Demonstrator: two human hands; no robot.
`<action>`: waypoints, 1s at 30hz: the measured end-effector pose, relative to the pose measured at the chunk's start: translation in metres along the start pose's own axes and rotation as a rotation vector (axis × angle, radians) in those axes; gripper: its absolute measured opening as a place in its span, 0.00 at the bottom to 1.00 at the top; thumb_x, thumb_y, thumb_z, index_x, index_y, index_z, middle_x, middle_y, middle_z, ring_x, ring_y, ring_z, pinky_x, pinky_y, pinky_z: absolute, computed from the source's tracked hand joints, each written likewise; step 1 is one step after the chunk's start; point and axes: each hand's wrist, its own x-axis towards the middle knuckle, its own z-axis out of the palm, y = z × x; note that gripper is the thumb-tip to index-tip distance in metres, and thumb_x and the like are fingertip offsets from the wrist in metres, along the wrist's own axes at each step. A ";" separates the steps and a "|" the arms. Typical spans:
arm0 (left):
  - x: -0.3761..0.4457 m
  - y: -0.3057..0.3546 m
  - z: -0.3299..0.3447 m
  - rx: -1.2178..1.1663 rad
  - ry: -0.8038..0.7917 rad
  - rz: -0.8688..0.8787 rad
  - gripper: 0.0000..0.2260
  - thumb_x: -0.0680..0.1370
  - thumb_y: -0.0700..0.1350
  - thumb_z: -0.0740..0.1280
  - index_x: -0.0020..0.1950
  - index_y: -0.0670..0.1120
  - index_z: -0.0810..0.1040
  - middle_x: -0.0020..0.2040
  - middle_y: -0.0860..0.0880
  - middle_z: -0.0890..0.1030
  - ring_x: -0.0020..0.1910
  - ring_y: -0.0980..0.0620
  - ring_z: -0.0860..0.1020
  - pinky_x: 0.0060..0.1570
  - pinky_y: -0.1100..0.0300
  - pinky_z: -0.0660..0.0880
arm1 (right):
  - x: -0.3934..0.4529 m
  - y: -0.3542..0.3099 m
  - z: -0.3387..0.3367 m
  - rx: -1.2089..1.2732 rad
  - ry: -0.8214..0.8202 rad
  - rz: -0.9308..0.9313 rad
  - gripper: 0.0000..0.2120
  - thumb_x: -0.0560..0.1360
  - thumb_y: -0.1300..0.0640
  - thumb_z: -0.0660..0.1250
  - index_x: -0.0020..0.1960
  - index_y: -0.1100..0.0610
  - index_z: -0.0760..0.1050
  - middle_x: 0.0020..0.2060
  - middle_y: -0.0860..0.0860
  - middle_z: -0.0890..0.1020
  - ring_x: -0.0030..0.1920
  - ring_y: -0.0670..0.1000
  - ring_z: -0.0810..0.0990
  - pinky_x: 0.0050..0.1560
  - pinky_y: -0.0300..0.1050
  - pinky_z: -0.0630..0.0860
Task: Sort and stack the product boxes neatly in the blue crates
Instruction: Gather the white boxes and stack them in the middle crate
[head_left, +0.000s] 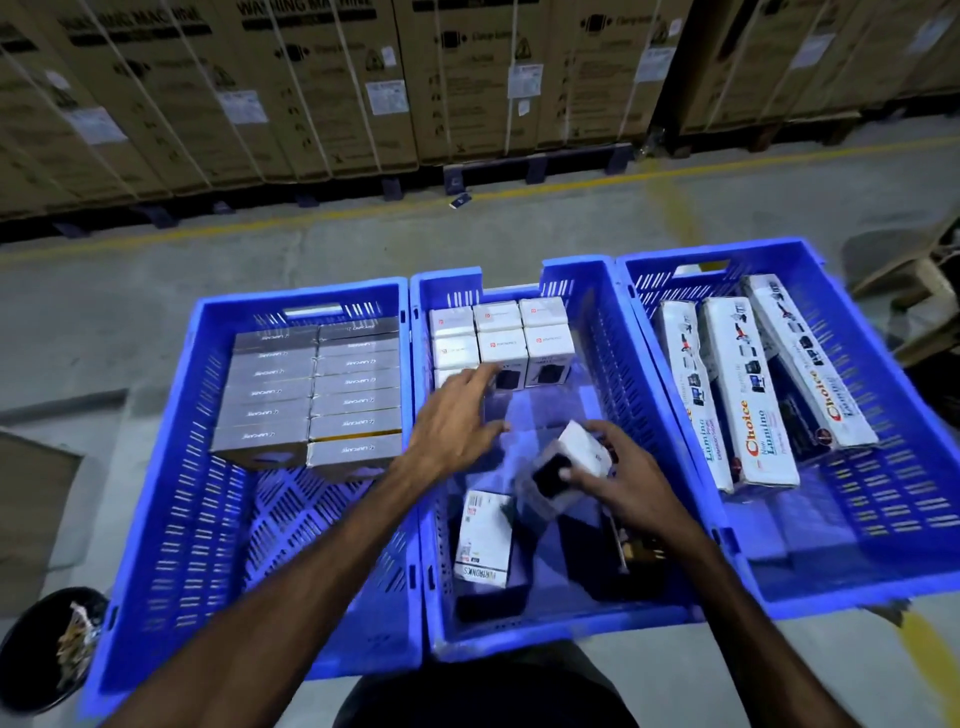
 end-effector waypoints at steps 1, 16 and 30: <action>-0.014 0.006 0.002 -0.216 0.053 -0.049 0.30 0.75 0.51 0.77 0.74 0.51 0.70 0.66 0.47 0.80 0.63 0.51 0.79 0.62 0.52 0.77 | 0.001 -0.004 0.000 0.105 0.023 0.027 0.26 0.70 0.43 0.81 0.64 0.40 0.75 0.58 0.44 0.82 0.56 0.46 0.82 0.54 0.46 0.80; -0.062 0.029 -0.001 -1.387 0.181 -0.593 0.22 0.76 0.48 0.78 0.67 0.46 0.76 0.52 0.45 0.85 0.48 0.49 0.84 0.39 0.58 0.80 | 0.008 -0.060 0.032 0.817 0.036 0.361 0.22 0.73 0.41 0.73 0.60 0.54 0.80 0.61 0.57 0.84 0.63 0.58 0.81 0.49 0.48 0.80; -0.040 0.022 -0.015 -1.170 0.211 -0.345 0.22 0.72 0.40 0.81 0.65 0.49 0.82 0.59 0.46 0.85 0.55 0.48 0.84 0.50 0.57 0.83 | -0.006 -0.055 0.053 1.009 0.026 0.258 0.13 0.82 0.57 0.67 0.67 0.54 0.78 0.51 0.47 0.86 0.56 0.50 0.84 0.65 0.56 0.80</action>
